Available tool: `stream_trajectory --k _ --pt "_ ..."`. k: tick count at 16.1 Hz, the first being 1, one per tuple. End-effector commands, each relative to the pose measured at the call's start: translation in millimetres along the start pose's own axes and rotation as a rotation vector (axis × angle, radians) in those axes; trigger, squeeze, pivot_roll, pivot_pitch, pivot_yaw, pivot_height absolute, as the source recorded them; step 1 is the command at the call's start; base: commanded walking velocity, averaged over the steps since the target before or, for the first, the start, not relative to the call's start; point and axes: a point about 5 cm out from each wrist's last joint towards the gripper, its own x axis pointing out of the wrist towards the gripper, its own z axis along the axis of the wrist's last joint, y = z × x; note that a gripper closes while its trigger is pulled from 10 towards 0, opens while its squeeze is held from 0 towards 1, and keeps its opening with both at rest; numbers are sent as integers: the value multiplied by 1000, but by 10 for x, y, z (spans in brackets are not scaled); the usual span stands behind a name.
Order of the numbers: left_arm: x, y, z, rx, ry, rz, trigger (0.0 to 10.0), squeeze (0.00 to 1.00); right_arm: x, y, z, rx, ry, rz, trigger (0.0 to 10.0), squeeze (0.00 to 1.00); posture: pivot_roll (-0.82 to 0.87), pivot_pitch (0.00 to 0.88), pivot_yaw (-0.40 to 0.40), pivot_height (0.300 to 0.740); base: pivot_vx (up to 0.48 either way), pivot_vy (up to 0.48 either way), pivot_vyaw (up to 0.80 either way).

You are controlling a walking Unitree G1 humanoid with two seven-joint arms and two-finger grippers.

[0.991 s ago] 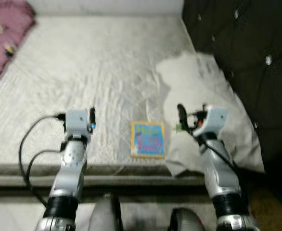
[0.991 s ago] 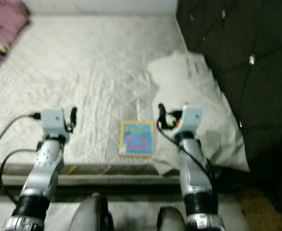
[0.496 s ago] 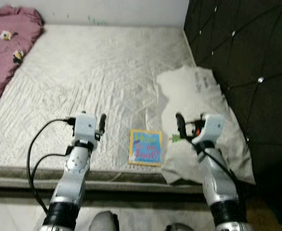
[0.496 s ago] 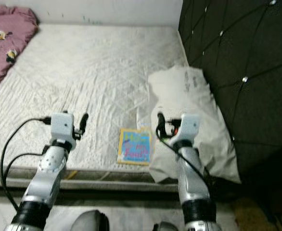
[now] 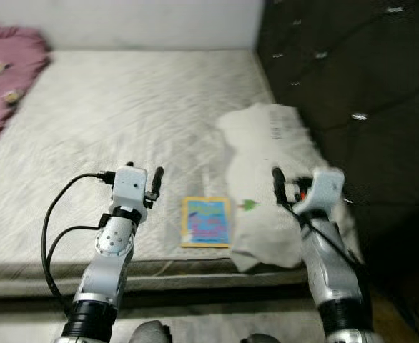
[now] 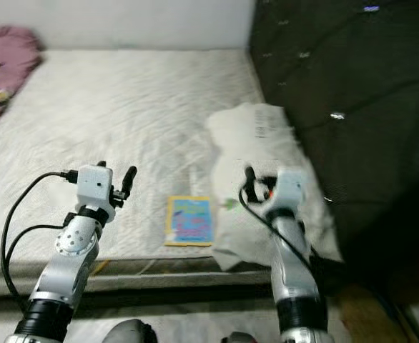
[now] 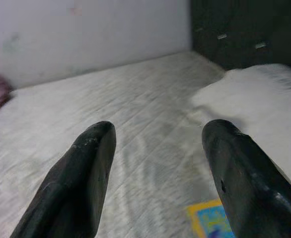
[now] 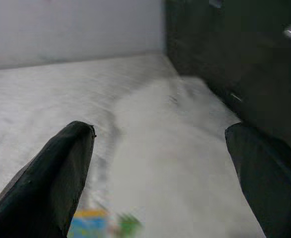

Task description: Clean up the room

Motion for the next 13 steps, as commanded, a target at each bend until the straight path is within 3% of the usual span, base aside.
stream_trajectory --k 1,5,13 --pt "-1 -14 22 -8 -2 -14 10000 0 -24 9 38 8 -11 -6 10000 0 -24 27 4 740 0 0 -800" --pt "-12 -31 50 -22 -10 -35 10000 0 -35 -8 47 -10 0 6 10000 0 -28 48 -10 740 0 0 -153" --pt "-3 -86 64 -53 -8 -50 10000 0 -34 -83 83 -38 9 -4 10000 0 -47 54 -17 740 0 -436 0"
